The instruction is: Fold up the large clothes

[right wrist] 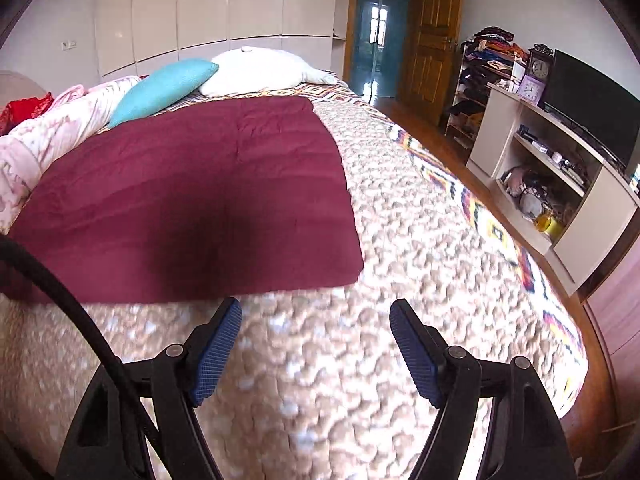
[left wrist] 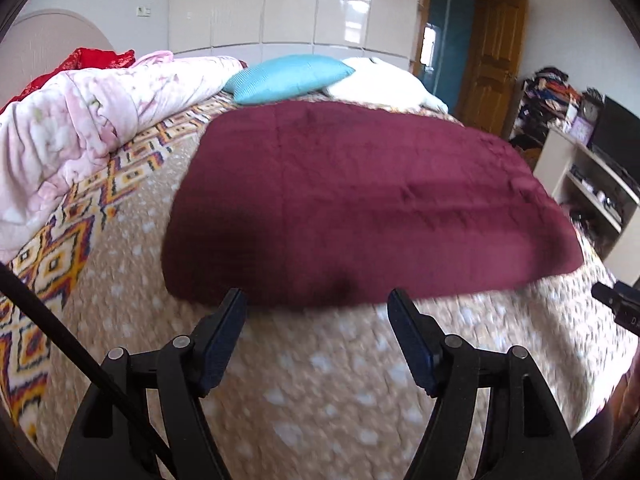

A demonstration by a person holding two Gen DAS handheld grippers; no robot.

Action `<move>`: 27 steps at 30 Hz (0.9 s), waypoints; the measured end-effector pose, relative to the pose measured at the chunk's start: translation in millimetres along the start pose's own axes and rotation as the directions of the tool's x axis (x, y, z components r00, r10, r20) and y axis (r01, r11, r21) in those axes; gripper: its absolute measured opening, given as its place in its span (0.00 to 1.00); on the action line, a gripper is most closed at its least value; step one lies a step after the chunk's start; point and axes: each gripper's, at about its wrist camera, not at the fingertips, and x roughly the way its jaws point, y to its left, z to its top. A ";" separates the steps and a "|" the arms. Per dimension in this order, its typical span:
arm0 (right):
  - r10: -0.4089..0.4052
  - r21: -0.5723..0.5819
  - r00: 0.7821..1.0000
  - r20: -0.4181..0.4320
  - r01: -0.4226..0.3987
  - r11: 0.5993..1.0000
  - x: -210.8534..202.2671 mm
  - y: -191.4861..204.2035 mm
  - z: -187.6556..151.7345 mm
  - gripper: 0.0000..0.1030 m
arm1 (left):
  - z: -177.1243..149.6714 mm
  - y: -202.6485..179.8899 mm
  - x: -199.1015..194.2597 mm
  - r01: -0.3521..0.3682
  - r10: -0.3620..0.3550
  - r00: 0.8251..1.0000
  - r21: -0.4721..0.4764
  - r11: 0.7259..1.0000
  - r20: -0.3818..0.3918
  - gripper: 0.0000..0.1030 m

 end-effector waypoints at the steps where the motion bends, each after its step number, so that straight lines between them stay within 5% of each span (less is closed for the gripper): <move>1: 0.019 -0.006 1.000 0.004 -0.019 1.000 -2.7 2.8 -5.6 0.78 | -7.6 -3.8 -0.7 0.006 -0.006 1.000 -0.003 1.000 -0.014 0.70; 10: 0.165 -0.090 0.983 0.074 -0.159 0.983 32.2 72.0 34.2 0.78 | -52.6 -20.0 34.5 -0.072 0.067 0.978 -0.021 0.997 -0.197 0.72; 16: 0.092 -0.141 0.996 -0.014 -0.094 0.986 100.1 107.3 47.6 0.82 | -58.9 -26.8 36.3 -0.128 0.124 0.973 -0.009 0.992 -0.196 0.85; 20: 0.095 -0.173 0.994 -0.057 -0.103 0.980 93.0 105.3 53.2 0.84 | -59.0 -21.0 37.6 -0.096 0.087 0.976 -0.035 0.995 -0.197 0.91; 24: 0.169 -0.225 0.985 0.035 -0.157 0.962 57.2 111.4 63.1 0.83 | -58.1 -19.5 41.1 -0.110 0.102 0.975 -0.029 0.994 -0.196 0.93; 27: 0.218 -0.278 0.976 0.027 -0.202 0.939 56.6 138.8 70.6 0.83 | -56.9 -20.5 44.4 -0.113 0.102 0.974 -0.043 0.993 -0.202 0.95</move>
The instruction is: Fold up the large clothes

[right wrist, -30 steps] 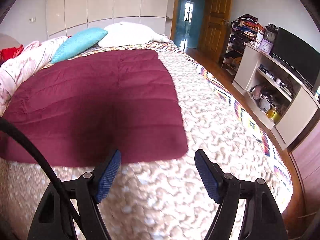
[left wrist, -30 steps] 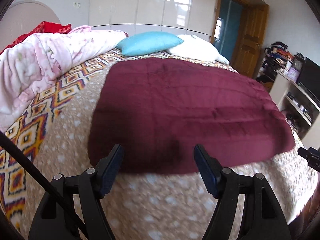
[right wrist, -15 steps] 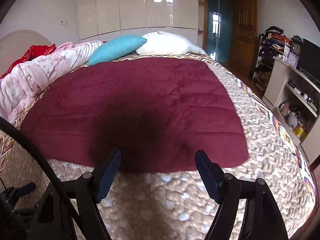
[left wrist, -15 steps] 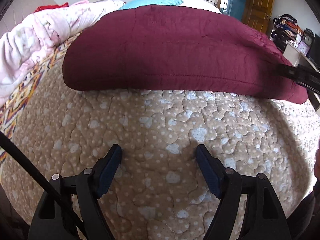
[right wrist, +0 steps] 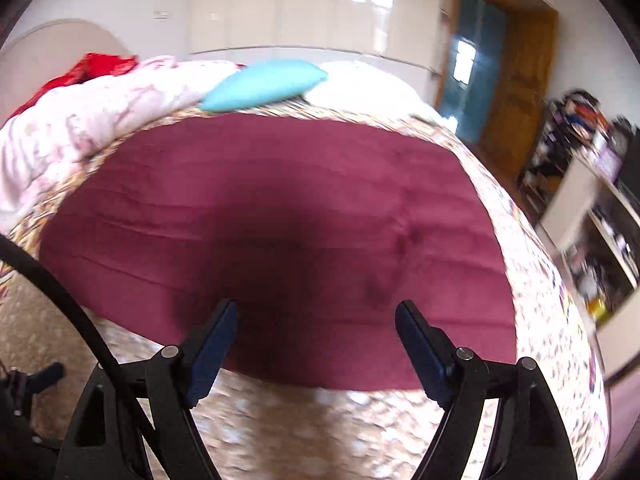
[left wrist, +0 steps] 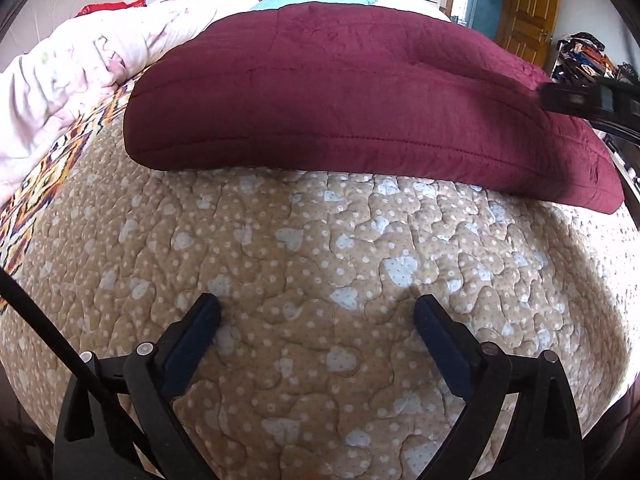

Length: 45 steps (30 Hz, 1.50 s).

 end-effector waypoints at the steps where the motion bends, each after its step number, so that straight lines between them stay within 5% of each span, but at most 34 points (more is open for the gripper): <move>1: 0.011 -0.009 1.000 -0.021 -0.011 1.000 11.1 5.7 3.9 0.83 | 0.4 -4.1 -0.1 -0.001 0.001 1.000 -0.004 1.000 0.002 0.95; 6: 0.005 0.029 0.987 -0.158 -0.001 1.000 72.3 19.4 6.1 0.89 | 2.2 -7.2 -2.6 0.012 -0.012 1.000 -0.010 1.000 0.018 0.95; 11: 0.059 0.148 0.998 -0.024 -0.055 0.988 14.2 -10.7 -4.0 0.88 | -0.2 -3.1 -8.7 0.025 -0.025 1.000 -0.017 1.000 0.015 0.95; 16: -0.097 0.134 0.994 0.046 0.090 0.987 -46.0 -28.5 -56.8 0.88 | -10.0 -7.6 -36.4 -0.002 0.005 0.998 -0.052 0.999 0.058 0.95; 20: -0.163 0.168 0.987 0.002 0.160 0.973 -65.3 -42.8 -96.4 0.89 | -17.1 -15.7 -61.8 -0.011 0.015 0.995 -0.047 0.999 0.095 0.95; 29: -0.156 0.253 0.986 -0.064 0.168 0.953 -87.4 -52.8 -141.6 0.89 | -30.7 -42.0 -126.7 -0.012 0.013 0.986 -0.007 1.000 0.168 0.95; 45: -0.212 0.205 0.977 -0.030 0.213 0.955 -104.0 -49.0 -148.2 0.89 | -38.2 -56.6 -148.5 0.015 -0.019 0.984 0.026 1.000 0.177 0.95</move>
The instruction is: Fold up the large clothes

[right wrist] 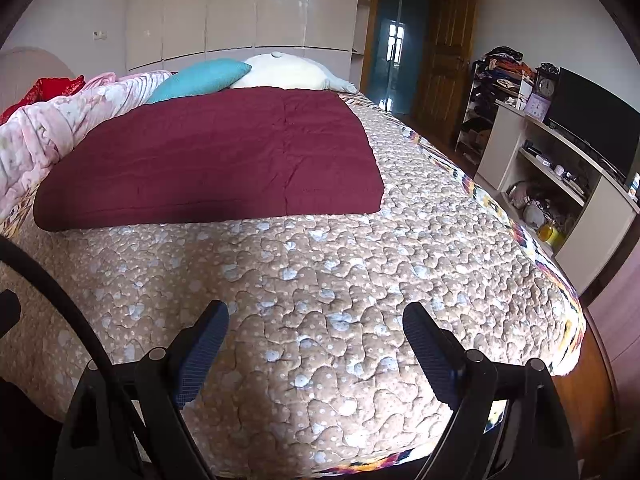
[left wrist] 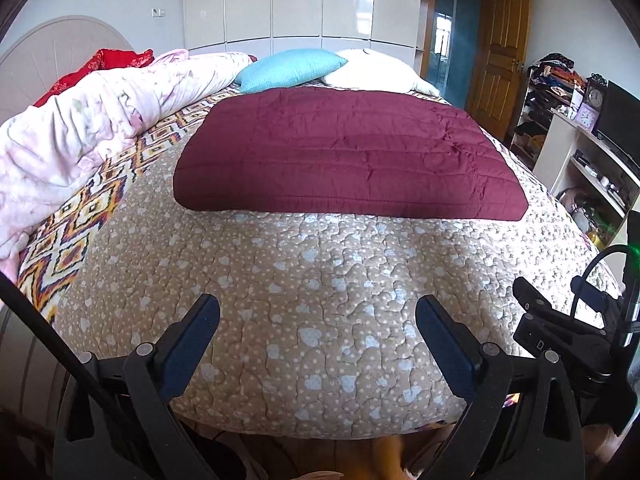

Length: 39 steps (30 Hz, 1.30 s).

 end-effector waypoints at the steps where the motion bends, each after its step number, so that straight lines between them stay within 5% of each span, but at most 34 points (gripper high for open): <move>1: -0.003 -0.001 1.000 -0.004 0.003 1.000 0.8 -0.1 -0.7 0.89 | -0.4 0.8 0.8 0.002 -0.002 1.000 -0.004 1.000 -0.005 0.95; 20: -0.106 -0.064 0.994 -0.003 0.106 0.992 0.8 4.9 -8.4 0.89 | -9.4 0.4 11.0 -0.017 0.017 0.999 -0.001 1.000 -0.045 0.95; 39: -0.087 -0.057 0.996 -0.012 0.086 0.995 -3.2 5.0 -8.7 0.90 | -12.2 -9.3 11.7 -0.015 0.016 0.998 0.018 1.000 -0.063 0.95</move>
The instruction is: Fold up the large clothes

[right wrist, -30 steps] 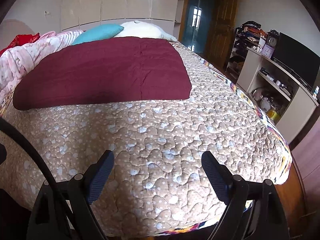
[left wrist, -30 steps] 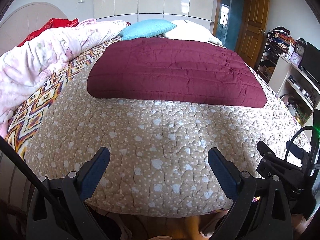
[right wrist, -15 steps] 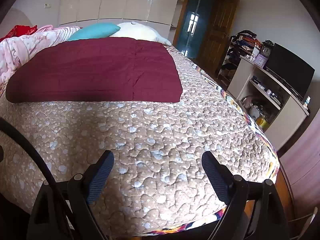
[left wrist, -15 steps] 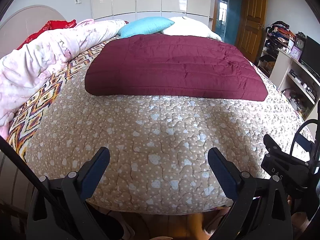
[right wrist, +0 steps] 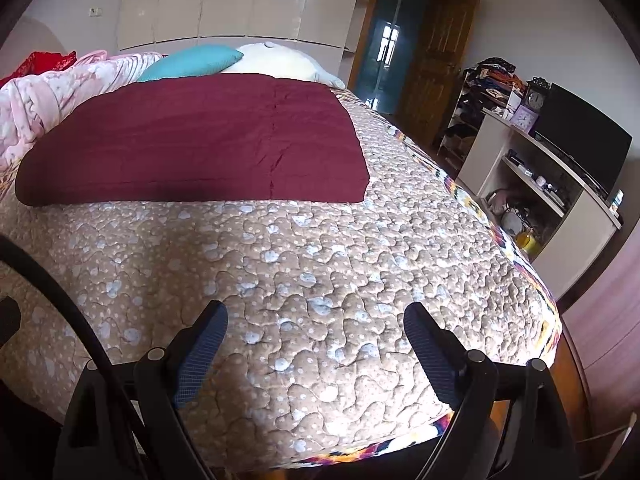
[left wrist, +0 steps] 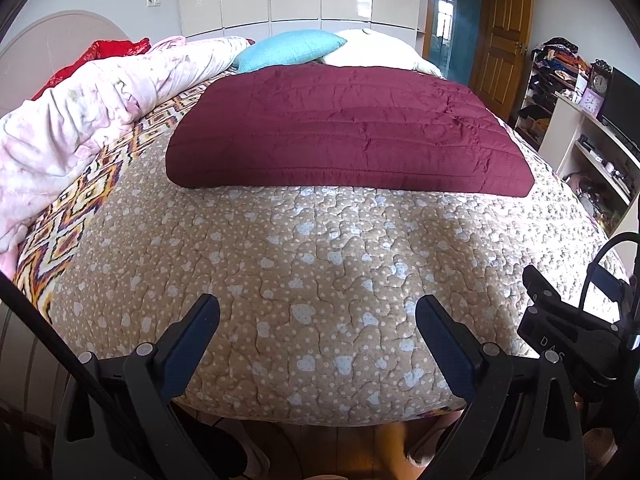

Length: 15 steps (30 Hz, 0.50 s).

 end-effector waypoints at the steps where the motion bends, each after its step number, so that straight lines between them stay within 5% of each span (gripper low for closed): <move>1: 0.004 0.003 1.000 0.001 -0.004 1.000 -0.5 -0.1 -0.2 0.90 | 0.0 -0.3 -0.1 0.000 0.000 1.000 -0.001 1.000 0.000 0.95; 15: 0.030 0.010 0.999 -0.011 -0.030 1.000 0.6 5.5 -1.9 0.90 | 0.1 2.3 3.5 0.003 -0.003 1.000 -0.012 1.000 -0.017 0.95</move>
